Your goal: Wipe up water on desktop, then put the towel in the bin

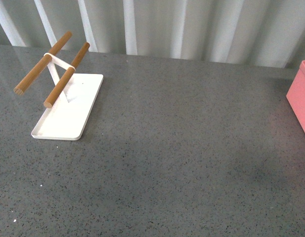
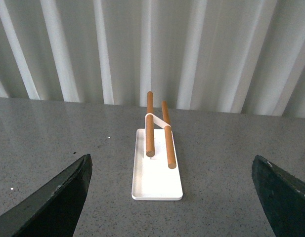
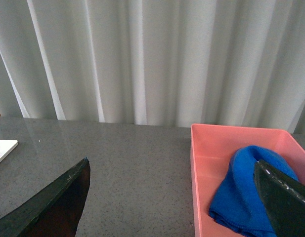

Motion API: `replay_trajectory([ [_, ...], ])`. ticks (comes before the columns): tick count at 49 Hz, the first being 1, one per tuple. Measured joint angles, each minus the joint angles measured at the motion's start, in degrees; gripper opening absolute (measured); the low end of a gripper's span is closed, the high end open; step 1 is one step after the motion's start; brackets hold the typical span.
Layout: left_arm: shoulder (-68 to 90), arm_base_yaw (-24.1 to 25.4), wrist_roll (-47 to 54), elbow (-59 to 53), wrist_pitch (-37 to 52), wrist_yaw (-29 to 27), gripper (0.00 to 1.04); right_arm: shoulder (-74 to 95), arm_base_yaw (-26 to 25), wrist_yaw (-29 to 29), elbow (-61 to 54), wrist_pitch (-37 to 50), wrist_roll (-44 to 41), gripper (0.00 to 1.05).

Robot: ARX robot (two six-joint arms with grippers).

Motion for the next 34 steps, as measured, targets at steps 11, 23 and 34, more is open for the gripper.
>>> replay_trajectory([
  [11,0.0,0.0,0.0,0.0,0.0,0.0,0.98,0.0,0.0,0.0,0.0,0.0,0.0,0.98],
  [23,0.0,0.0,0.0,0.0,0.0,0.0,0.98,0.0,0.0,0.0,0.0,0.0,0.0,0.98],
  [34,0.0,0.0,0.0,0.0,0.0,0.0,0.98,0.0,0.0,0.0,0.0,0.0,0.0,0.98],
])
